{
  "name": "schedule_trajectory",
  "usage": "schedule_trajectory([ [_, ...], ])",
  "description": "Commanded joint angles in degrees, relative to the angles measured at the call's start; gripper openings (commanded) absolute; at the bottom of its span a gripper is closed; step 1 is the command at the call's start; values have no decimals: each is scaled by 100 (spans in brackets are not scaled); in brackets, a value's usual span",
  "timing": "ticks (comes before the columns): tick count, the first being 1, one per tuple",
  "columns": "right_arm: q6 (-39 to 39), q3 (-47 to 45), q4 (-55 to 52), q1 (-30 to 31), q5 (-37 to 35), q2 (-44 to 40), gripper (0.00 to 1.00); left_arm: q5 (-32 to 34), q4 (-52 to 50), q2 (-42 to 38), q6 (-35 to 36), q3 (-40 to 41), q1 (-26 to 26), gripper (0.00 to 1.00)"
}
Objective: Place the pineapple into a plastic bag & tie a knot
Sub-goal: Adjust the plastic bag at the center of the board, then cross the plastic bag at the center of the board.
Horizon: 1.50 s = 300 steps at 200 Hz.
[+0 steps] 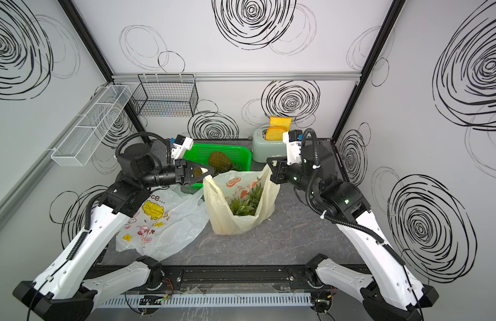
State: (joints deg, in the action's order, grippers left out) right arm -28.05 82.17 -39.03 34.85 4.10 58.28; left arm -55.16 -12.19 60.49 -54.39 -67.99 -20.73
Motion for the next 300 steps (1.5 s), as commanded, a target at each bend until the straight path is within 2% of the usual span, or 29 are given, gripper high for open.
schedule_trajectory([
  [1,-23,-358,-9,-39,93,-234,0,131,256,-261,504,418,3,2],
  [6,-37,-397,-40,-38,110,-258,0,141,335,-309,516,502,8,2],
  [31,-23,-349,-146,-38,127,-292,0,373,406,-594,950,602,19,46],
  [44,34,-184,-181,-35,182,-212,0,568,314,-810,1341,602,55,63],
  [84,223,455,-361,-35,337,129,0,1184,-359,-1742,2604,827,122,97],
  [93,270,555,-416,-33,345,172,0,1322,-705,-1917,2904,863,127,100],
  [128,493,662,-612,-35,364,230,0,1958,-1824,-2408,4067,1084,130,98],
  [148,662,609,-739,-39,416,219,0,2813,-1513,-2845,4310,1464,126,98],
  [167,762,624,-850,-33,456,228,0,3112,-853,-3181,4483,1853,128,98],
  [193,826,648,-896,-35,517,214,0,2871,-109,-3462,5032,2219,119,97],
  [222,843,597,-813,-35,676,242,0,2729,1720,-3929,5584,3050,113,97],
  [239,841,623,-799,-31,757,295,0,2556,2642,-3913,5818,3326,113,97],
  [270,845,701,-846,-31,792,355,0,1957,2988,-3356,6121,3092,72,97],
  [300,836,690,-872,-18,846,377,0,1985,3134,-2956,6330,2986,-66,97],
])
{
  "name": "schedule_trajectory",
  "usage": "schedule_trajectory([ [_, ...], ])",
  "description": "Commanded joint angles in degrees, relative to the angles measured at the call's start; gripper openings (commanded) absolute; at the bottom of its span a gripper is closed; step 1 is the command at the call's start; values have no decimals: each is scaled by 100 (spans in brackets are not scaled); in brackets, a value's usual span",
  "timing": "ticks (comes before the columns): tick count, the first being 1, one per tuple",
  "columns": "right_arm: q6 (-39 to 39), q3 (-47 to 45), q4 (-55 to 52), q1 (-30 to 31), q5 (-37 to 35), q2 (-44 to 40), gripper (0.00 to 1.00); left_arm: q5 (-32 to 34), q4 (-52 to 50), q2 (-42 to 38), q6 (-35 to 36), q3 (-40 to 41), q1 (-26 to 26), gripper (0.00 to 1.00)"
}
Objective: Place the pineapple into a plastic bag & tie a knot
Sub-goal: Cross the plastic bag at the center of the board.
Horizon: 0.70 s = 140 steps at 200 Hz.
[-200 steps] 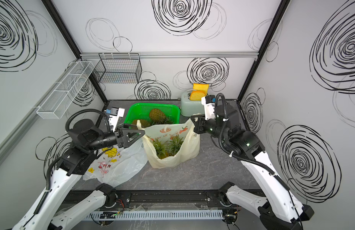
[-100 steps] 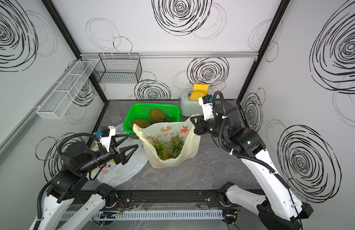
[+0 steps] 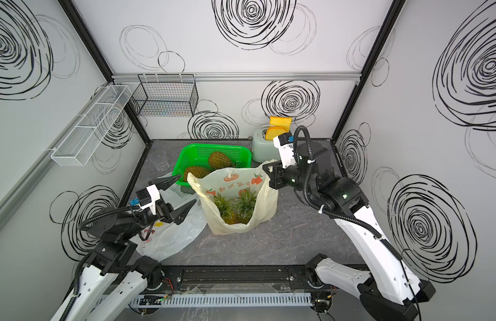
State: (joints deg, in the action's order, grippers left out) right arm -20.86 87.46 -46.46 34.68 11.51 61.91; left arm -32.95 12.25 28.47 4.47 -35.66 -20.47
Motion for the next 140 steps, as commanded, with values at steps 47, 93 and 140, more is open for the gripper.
schedule_trajectory([
  [47,151,125,-136,6,245,59,0,-43,689,877,372,-397,-393,97],
  [93,218,135,-171,21,302,84,0,-107,568,1088,531,-279,-588,97],
  [140,373,175,-220,22,393,152,0,-54,309,1082,674,-290,-721,12],
])
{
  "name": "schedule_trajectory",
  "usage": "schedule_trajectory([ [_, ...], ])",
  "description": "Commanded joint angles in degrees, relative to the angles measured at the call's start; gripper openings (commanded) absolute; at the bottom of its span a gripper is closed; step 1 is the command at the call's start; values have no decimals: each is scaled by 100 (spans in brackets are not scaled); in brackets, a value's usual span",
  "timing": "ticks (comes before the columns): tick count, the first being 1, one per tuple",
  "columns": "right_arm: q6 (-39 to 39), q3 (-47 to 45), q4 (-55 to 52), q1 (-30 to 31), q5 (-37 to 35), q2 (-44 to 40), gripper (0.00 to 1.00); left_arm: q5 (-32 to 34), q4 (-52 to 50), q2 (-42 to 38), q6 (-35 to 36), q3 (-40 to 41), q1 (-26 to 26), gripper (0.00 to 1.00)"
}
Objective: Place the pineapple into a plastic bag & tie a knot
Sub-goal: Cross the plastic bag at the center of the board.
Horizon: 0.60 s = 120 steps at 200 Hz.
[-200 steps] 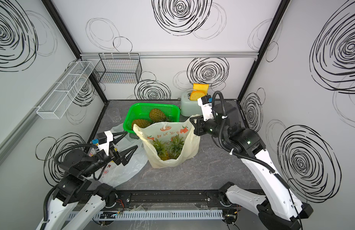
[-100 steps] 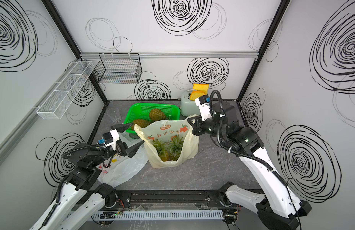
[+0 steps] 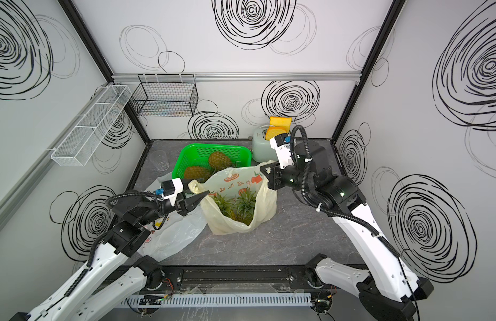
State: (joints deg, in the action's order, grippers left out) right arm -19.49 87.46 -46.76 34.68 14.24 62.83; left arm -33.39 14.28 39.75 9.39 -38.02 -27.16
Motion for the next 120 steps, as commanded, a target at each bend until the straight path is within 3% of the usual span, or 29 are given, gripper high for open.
schedule_trajectory([
  [1,239,175,-195,22,126,62,0,-10,108,-46,180,-55,-52,10],
  [8,308,190,-222,22,136,76,0,-1,104,-46,171,-72,-53,0],
  [27,656,290,-457,22,88,136,2,90,157,26,10,-164,-75,0],
  [54,1349,556,-1121,22,-473,74,67,171,-4,229,-184,-402,-73,0],
  [75,1893,603,-1460,26,-761,-232,99,315,-89,279,-244,-434,-62,0],
  [120,2257,557,-1783,22,-1166,-989,99,710,-276,384,-477,-395,61,0],
])
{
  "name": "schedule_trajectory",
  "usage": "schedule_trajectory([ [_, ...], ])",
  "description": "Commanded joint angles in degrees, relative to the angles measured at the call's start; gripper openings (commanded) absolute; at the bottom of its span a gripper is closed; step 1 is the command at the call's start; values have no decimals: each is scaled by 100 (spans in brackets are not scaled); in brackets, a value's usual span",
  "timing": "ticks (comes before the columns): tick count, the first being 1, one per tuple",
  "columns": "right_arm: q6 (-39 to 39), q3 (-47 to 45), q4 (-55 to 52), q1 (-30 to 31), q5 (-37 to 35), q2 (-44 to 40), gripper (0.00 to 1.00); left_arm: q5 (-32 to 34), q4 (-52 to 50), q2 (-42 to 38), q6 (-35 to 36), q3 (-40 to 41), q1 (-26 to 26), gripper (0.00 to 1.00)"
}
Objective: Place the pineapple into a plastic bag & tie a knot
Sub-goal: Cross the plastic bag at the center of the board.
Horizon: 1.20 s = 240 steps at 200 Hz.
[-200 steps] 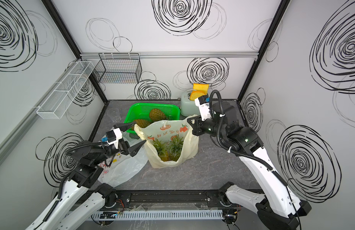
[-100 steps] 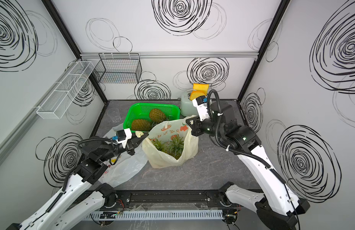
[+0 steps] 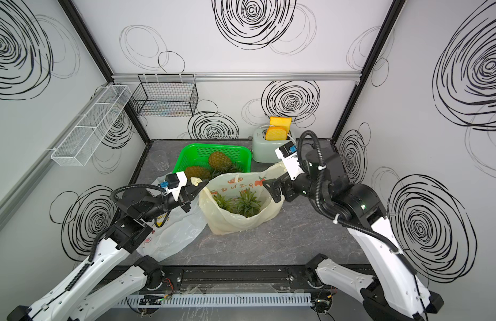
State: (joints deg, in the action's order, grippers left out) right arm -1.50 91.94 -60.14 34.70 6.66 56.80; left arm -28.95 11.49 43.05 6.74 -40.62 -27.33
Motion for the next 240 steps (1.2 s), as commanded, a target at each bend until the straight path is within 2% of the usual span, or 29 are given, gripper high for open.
schedule_trajectory([
  [1,454,98,-446,19,-422,-400,99,280,3,54,-215,-137,83,0],
  [38,725,-598,30,20,-1177,-1059,99,455,95,46,-443,-106,252,0],
  [78,1807,-1583,1036,22,-547,-1487,99,230,171,-15,-625,-66,579,0],
  [123,2344,-1828,1876,-123,128,-926,99,-157,223,-33,-744,-102,919,0],
  [142,2609,-1629,1993,-684,1027,-697,99,-314,181,-24,-745,-95,942,0],
  [166,3074,-1491,1731,-1977,3158,-470,99,-455,253,-33,-832,-10,954,0],
  [177,3179,-1663,1940,-2110,3367,-561,99,-507,258,-42,-834,17,955,0],
  [195,3295,-1781,2250,-2588,4120,-558,99,-599,260,-35,-841,37,954,0],
  [240,3619,-1469,2415,-3339,5641,78,99,-765,179,-11,-797,-20,959,0],
])
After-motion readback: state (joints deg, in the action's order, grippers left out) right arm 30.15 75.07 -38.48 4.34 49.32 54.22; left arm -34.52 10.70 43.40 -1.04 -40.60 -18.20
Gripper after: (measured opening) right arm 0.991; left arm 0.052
